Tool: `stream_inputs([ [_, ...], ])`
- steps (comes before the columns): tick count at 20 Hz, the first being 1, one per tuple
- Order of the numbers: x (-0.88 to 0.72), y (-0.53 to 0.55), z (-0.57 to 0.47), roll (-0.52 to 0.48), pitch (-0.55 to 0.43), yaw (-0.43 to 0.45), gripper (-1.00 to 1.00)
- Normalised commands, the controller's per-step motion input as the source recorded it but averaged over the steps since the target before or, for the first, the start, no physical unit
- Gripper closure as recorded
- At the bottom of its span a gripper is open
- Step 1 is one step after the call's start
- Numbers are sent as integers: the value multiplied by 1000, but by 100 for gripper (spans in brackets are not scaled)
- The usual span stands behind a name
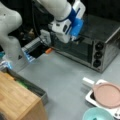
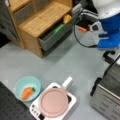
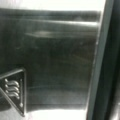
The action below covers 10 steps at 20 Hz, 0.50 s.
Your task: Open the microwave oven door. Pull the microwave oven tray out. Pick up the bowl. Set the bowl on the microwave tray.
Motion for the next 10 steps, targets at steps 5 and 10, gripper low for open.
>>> stream_inputs([
  [5, -122, -199, -250, 244, -162, -58, -100],
  [10, -175, -284, -257, 301, -159, -65, -100],
])
